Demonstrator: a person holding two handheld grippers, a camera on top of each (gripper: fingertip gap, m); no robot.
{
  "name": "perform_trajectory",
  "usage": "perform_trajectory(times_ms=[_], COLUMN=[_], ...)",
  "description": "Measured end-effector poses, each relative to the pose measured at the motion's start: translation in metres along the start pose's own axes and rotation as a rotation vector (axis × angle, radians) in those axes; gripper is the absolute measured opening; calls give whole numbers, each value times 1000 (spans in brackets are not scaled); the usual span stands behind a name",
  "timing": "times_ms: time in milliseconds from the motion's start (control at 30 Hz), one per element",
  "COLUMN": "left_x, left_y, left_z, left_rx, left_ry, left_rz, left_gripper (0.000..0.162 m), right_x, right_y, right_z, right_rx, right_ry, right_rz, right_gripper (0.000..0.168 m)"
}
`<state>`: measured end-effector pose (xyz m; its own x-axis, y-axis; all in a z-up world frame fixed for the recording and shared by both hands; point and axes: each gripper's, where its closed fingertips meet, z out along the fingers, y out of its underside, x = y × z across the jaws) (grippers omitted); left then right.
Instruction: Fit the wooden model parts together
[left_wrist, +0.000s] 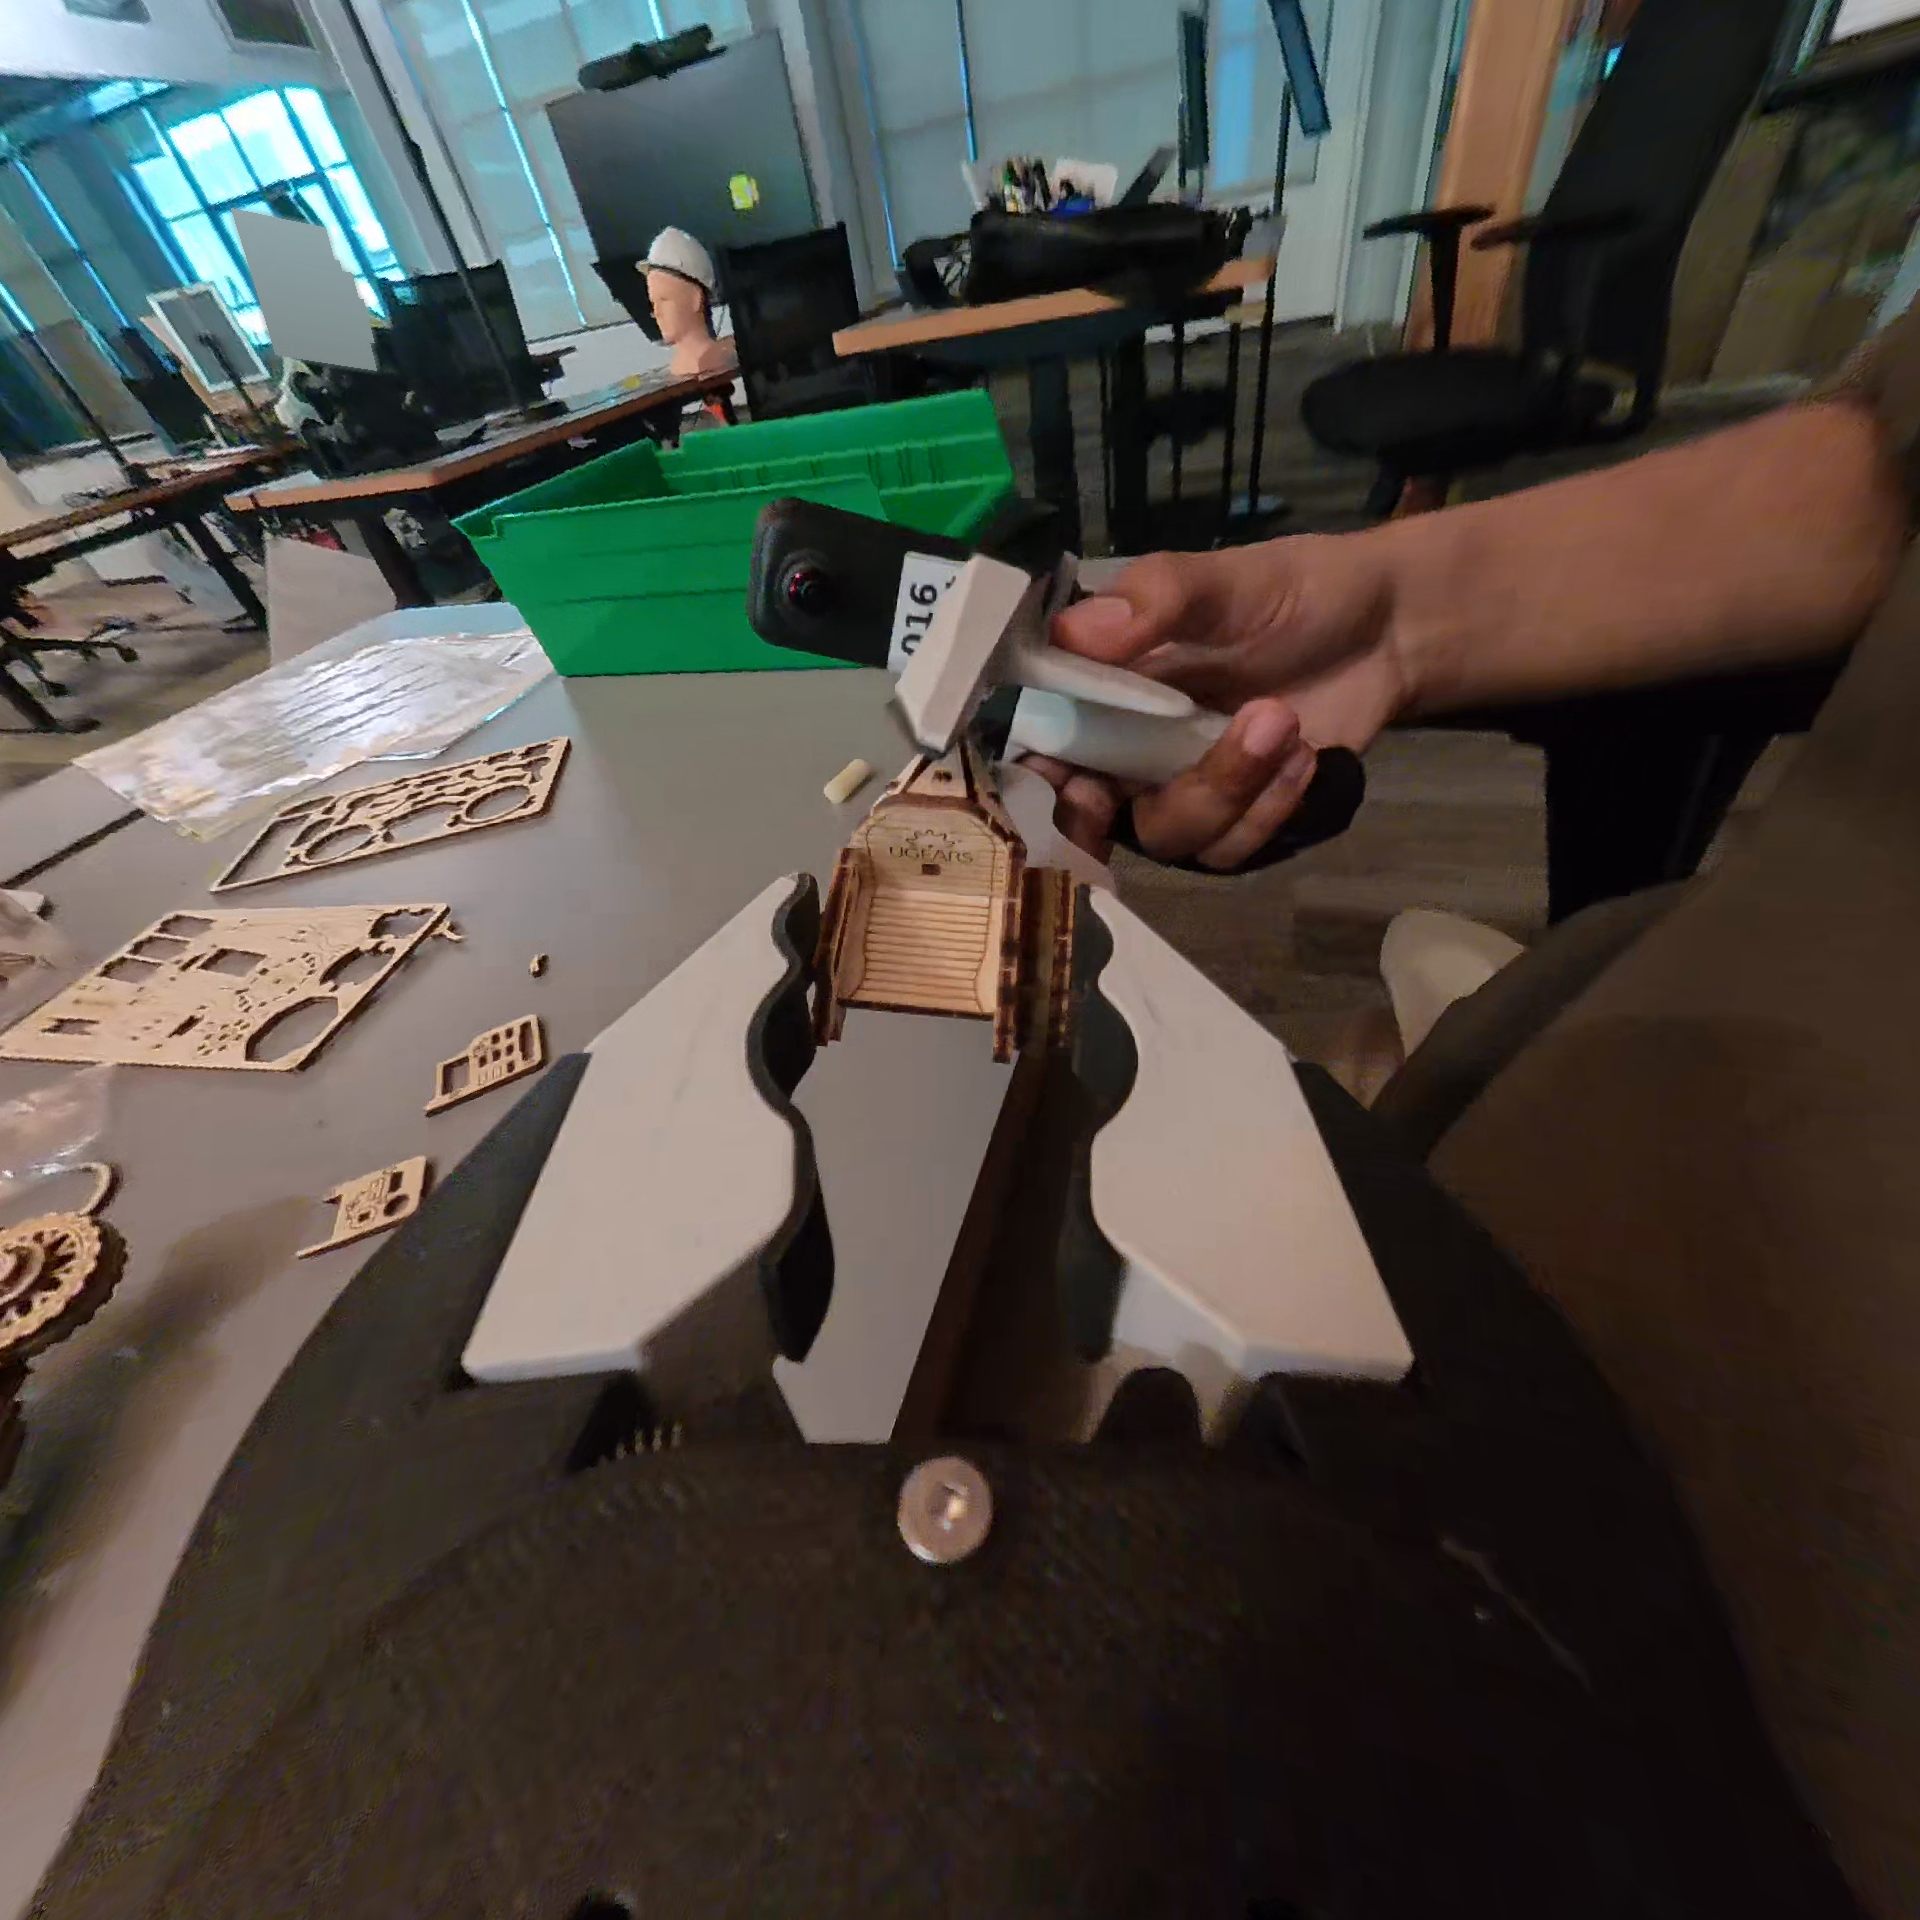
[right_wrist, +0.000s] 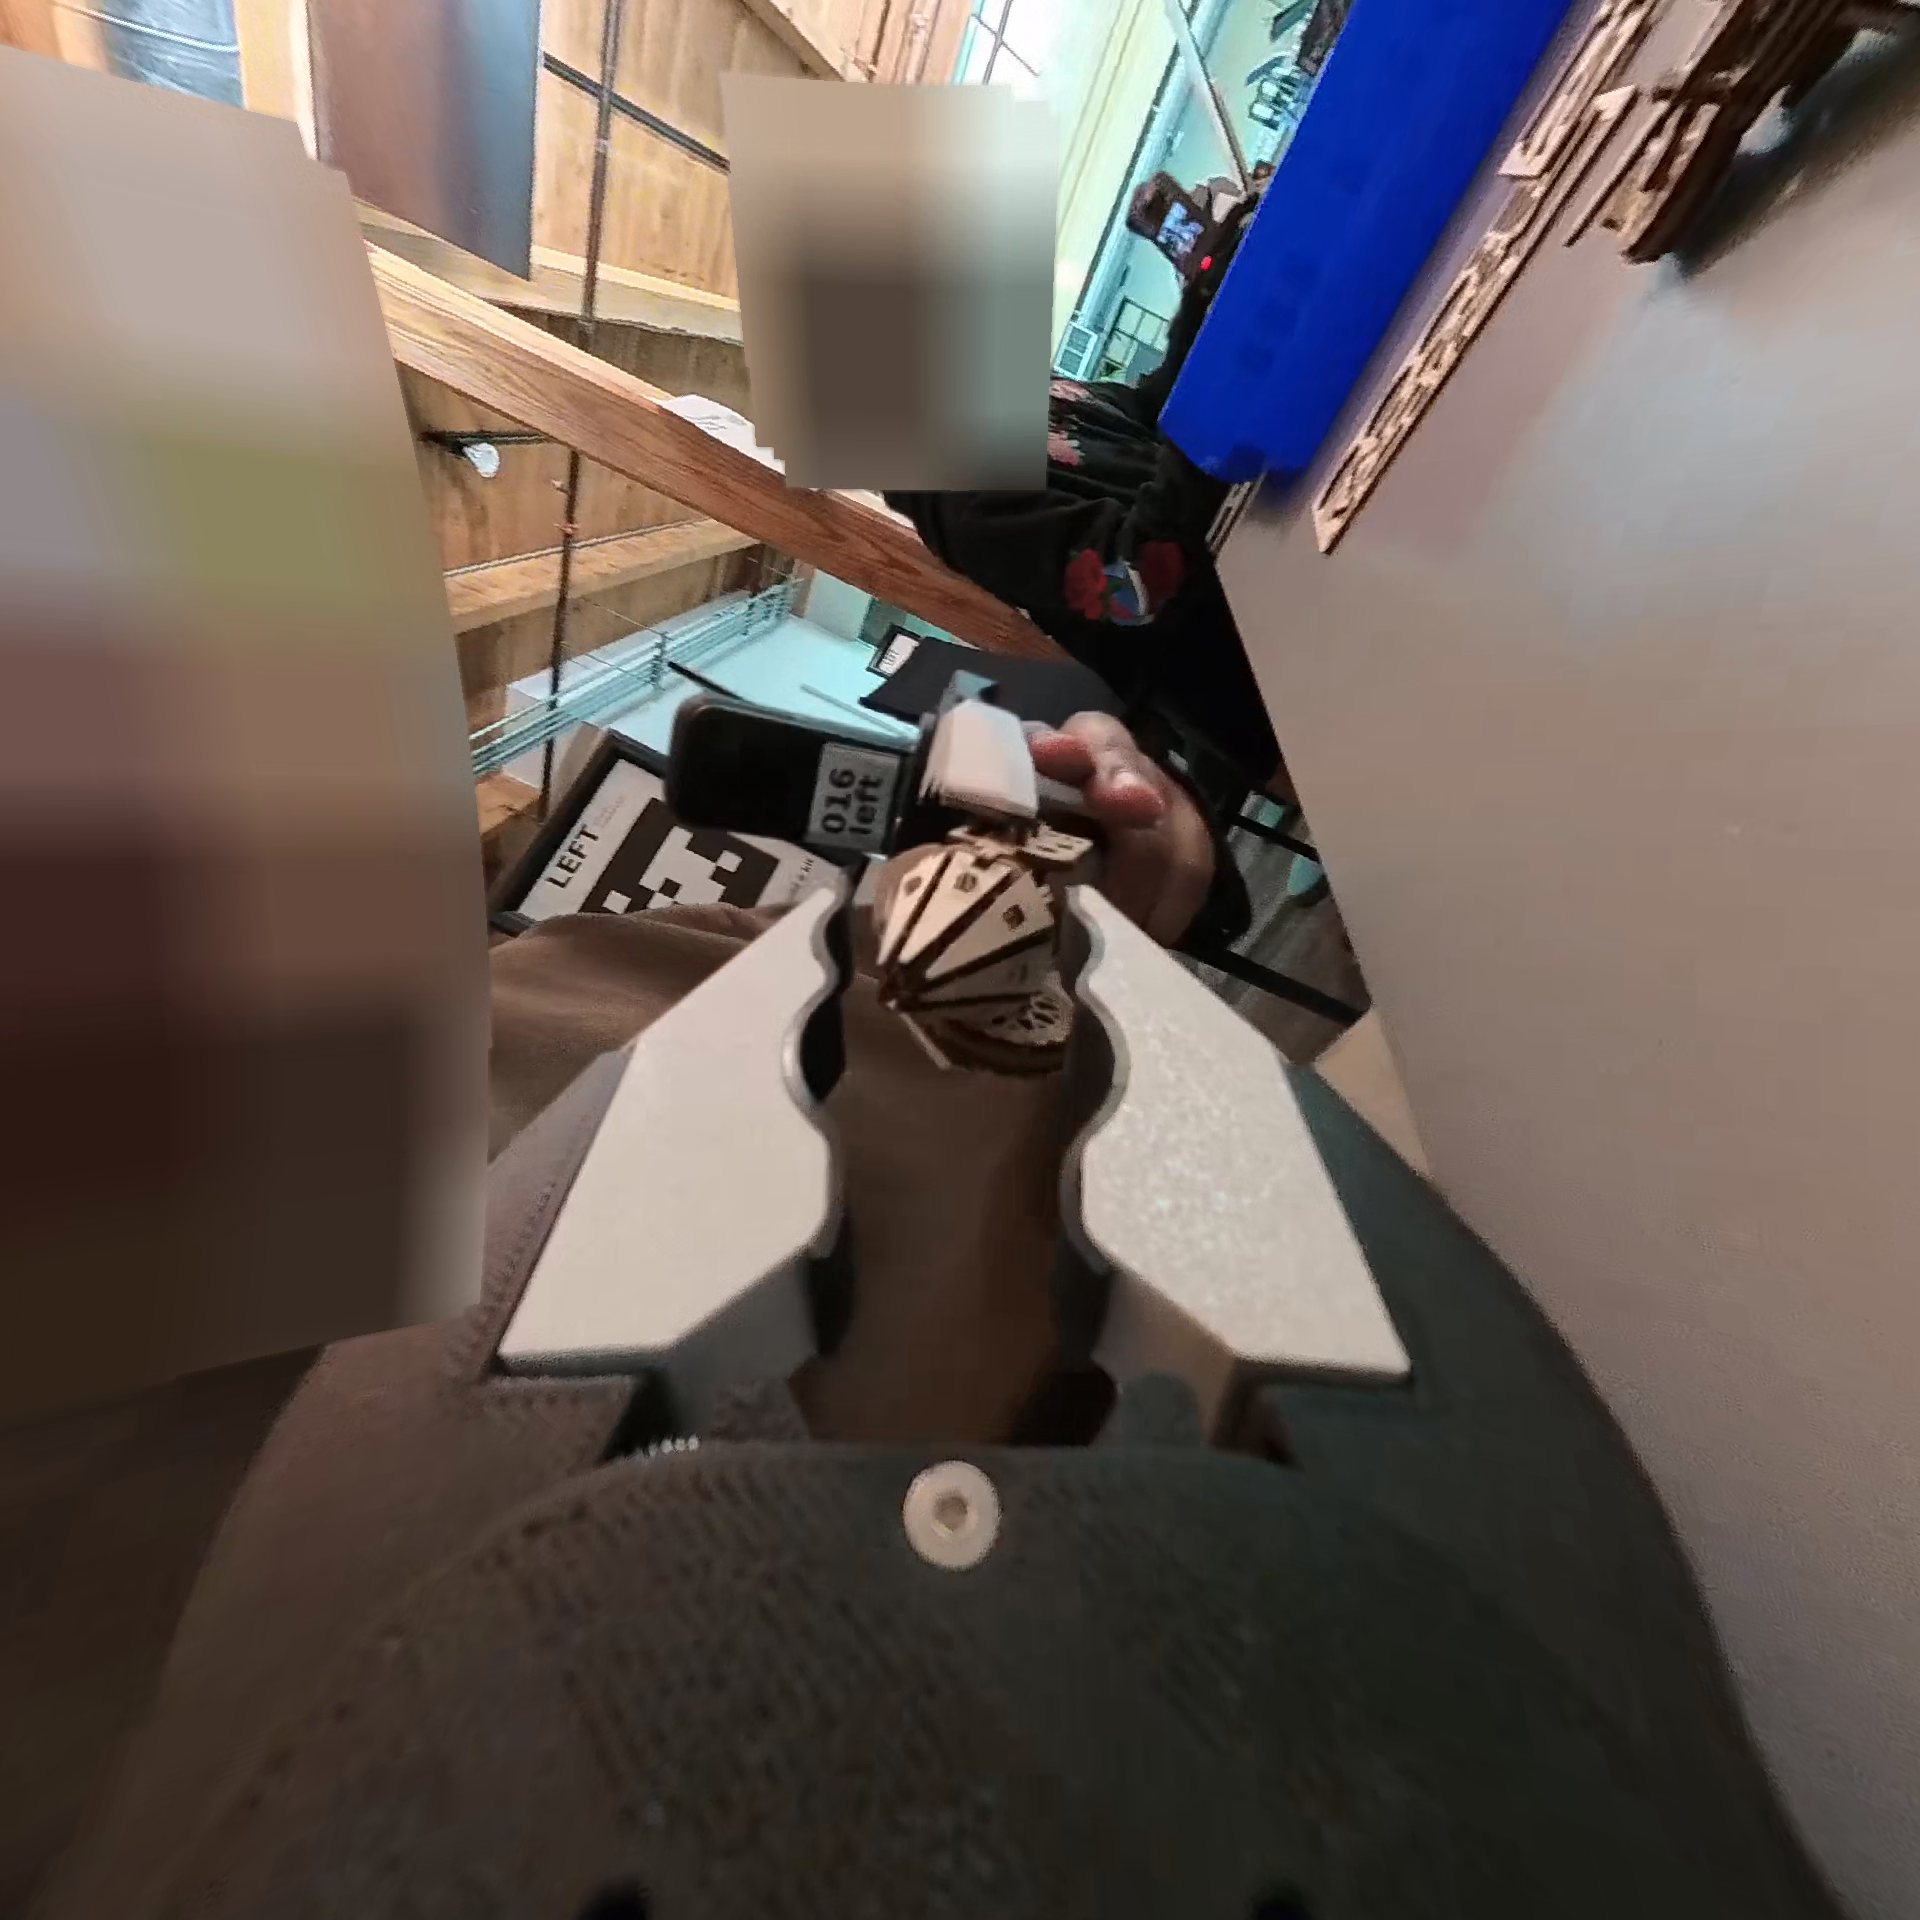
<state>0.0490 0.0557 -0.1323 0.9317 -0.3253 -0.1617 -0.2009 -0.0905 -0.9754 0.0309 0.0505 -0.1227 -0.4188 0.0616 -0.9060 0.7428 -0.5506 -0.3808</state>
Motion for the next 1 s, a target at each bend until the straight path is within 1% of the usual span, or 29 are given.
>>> perform_trajectory(times_ms=[67, 200, 333, 533, 600, 1000], left_x=[1, -6, -11, -11, -12, -10], left_y=[1, 7, 12, 24, 28, 42], left_z=[1, 1, 1, 5, 6, 11], left_rx=[-10, -38, -66, -137, -153, -207], left_ry=[-9, -41, -59, -76, -78, -44], left_rz=[23, 45, 53, 99, 96, 56], left_gripper=[45, 45, 45, 45, 45, 45], right_x=[4, 6, 15, 29, 31, 45], right_y=[0, -8, -6, 2, 2, 2], right_z=[-3, -9, -10, -9, -10, -14], right_rx=[-5, 32, 10, -34, -33, -35], right_ry=[21, 45, 108, 191, 199, 226], right_rz=[-3, -14, -38, -48, -48, 13], right_gripper=[34, 36, 38, 35, 31, 30])
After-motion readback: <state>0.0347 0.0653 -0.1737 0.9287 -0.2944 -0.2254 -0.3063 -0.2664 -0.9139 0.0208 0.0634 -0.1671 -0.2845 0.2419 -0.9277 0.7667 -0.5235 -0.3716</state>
